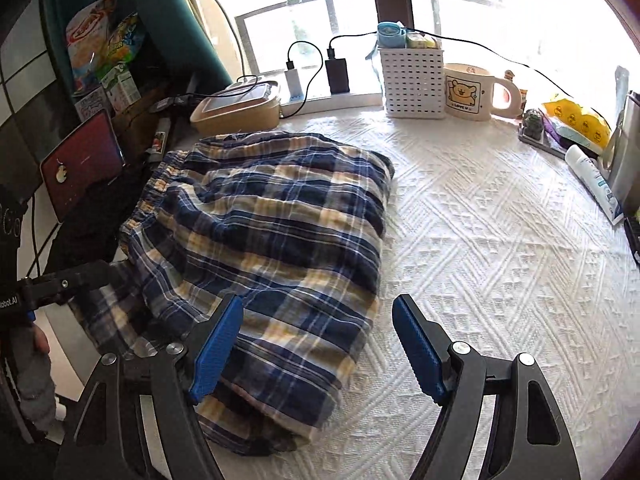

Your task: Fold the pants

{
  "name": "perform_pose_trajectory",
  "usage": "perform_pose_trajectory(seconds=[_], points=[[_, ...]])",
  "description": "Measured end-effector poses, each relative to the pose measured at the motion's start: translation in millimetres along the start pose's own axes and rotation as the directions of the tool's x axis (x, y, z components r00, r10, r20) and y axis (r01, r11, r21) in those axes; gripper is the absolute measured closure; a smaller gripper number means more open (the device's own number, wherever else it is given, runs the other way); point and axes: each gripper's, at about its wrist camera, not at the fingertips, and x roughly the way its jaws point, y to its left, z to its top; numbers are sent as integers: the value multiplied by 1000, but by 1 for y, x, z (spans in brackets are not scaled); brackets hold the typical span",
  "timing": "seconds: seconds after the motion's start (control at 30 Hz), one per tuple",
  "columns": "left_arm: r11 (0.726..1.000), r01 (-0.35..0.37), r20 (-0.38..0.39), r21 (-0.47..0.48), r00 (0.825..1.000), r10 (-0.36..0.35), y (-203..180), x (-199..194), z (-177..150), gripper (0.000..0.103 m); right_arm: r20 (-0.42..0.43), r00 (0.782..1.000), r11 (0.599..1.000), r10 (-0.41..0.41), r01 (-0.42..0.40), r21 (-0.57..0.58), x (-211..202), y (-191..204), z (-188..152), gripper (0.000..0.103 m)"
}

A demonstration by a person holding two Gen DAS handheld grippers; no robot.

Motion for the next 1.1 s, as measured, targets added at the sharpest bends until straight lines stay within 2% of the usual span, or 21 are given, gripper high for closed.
perform_pose_trajectory(seconds=[0.13,0.33,0.4,0.53,0.6,0.63,0.77,0.97,1.1], points=[[995,-101,-13,-24,995,101,10,7,-2,32,4,1000,1000,-15,15,0,-4,-11,-1,24],[978,-207,-37,-13,978,206,16,13,-7,32,-19,1000,1000,-19,19,23,-2,-27,-8,24],[976,-218,-57,6,974,218,14,22,-7,30,-22,1000,999,-20,21,26,-1,-29,-8,24],[988,-153,-69,23,986,154,8,37,4,30,-14,1000,1000,-13,13,22,-2,-29,-6,24],[996,-89,-90,29,992,91,5,46,10,30,-15,1000,1000,-9,10,19,-2,-29,-5,24],[998,-59,-111,21,992,61,7,50,12,30,-17,1000,1000,-6,7,19,-1,-29,-5,24],[1000,28,-116,-4,993,-29,14,48,16,28,-40,999,1000,-4,4,13,3,-31,-7,24],[999,-12,-73,-37,997,10,22,44,24,28,-59,998,1000,-6,7,17,11,-35,-6,24],[996,-89,-87,1,992,89,14,53,32,27,-59,998,1000,-4,5,16,14,-33,2,24]])
